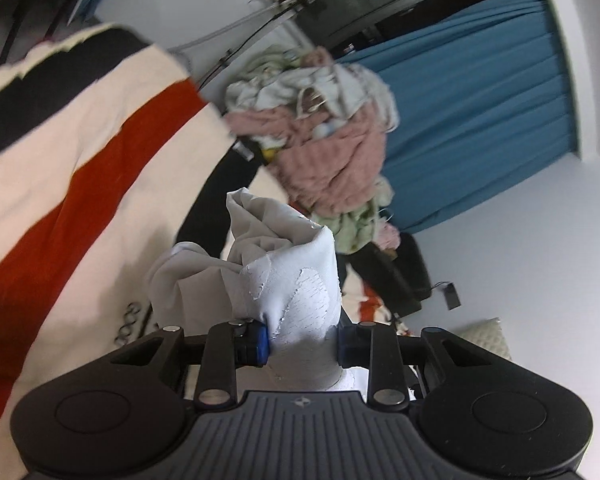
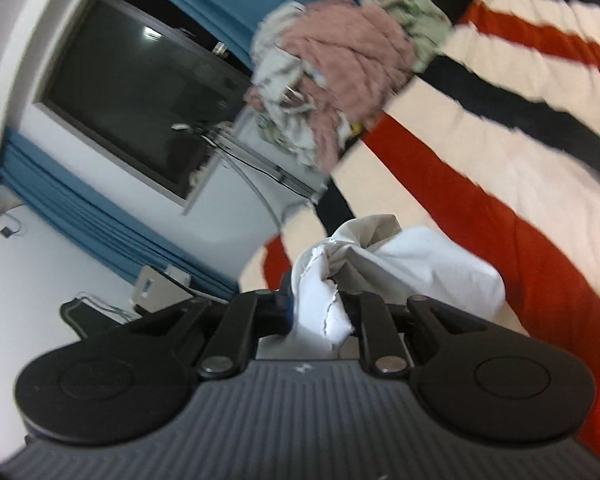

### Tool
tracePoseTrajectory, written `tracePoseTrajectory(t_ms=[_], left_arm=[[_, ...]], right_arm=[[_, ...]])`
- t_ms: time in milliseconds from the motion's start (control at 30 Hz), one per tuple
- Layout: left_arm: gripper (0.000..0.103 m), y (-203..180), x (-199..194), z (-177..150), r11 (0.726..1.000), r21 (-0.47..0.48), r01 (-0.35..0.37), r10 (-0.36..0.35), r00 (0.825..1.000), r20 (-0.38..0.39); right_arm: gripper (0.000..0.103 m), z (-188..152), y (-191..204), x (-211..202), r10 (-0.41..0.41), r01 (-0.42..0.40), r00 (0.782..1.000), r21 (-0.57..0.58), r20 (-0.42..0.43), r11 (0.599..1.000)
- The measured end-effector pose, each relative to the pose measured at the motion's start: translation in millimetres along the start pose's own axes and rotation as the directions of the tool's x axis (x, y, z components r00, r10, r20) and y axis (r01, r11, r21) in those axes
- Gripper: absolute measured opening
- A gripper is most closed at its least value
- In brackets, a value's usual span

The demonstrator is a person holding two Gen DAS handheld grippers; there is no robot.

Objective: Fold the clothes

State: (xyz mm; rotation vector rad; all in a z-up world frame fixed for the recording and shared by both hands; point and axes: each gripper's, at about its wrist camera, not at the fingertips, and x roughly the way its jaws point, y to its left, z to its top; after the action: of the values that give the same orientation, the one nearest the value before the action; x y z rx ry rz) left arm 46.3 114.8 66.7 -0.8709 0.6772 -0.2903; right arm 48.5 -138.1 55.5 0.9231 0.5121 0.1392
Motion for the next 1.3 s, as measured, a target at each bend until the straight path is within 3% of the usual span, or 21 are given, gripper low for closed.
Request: tracePoseTrajectory(t_ms=[200, 367, 467, 600, 700, 867, 1000, 1067, 1133, 1233, 1300], left_arm=[[0.032, -64, 4, 3, 0.998, 0.054, -0.037, 0.035, 0.999, 0.027], [0.032, -89, 74, -4, 0.992, 0.09, -0.087, 0.089, 0.996, -0.017], [0.032, -94, 135, -6, 0.99, 0.107, -0.095, 0.104, 0.991, -0.083], [0.032, -110, 230, -3, 0.986, 0.157, -0.05, 0.079, 0.98, -0.183], [0.032, -140, 298, 7, 0.987, 0.157, -0.02, 0.056, 0.971, -0.231], [0.034, -195, 422, 39, 0.982, 0.164, 0.088, -0.042, 0.964, -0.263], [0.034, -220, 513, 49, 0.943, 0.282, 0.176, -0.11, 0.966, -0.234], [0.034, -210, 549, 40, 0.918, 0.345, 0.194, -0.117, 0.966, -0.231], [0.035, -184, 579, 23, 0.912, 0.37, 0.175, -0.083, 0.964, -0.251], [0.034, -134, 606, -8, 0.898, 0.419, 0.131, 0.01, 0.948, -0.319], [0.035, -107, 609, -28, 0.865, 0.491, 0.105, 0.076, 0.939, -0.335]], right_arm=[[0.016, 41, 16, -13, 0.032, -0.032, 0.999, 0.01, 0.021, 0.999], [0.016, 72, -12, 6, -0.022, 0.02, 0.999, 0.091, 0.03, 0.996], [0.016, 100, -48, 32, -0.074, 0.072, 0.997, 0.109, 0.019, 0.991], [0.016, 137, -95, 67, -0.142, 0.14, 0.99, 0.134, 0.004, 0.981], [0.016, 186, -121, 94, -0.175, 0.17, 0.984, 0.164, 0.018, 0.972], [0.016, 292, -123, 135, -0.177, 0.163, 0.973, 0.104, 0.146, 0.981], [0.017, 346, -133, 173, -0.16, 0.181, 0.954, -0.063, 0.254, 0.981], [0.017, 350, -153, 190, -0.154, 0.203, 0.945, -0.149, 0.287, 0.968], [0.017, 338, -184, 208, -0.171, 0.233, 0.943, -0.199, 0.287, 0.952], [0.017, 302, -238, 237, -0.26, 0.295, 0.947, -0.194, 0.188, 0.935], [0.017, 275, -260, 246, -0.305, 0.323, 0.944, -0.177, 0.122, 0.93]])
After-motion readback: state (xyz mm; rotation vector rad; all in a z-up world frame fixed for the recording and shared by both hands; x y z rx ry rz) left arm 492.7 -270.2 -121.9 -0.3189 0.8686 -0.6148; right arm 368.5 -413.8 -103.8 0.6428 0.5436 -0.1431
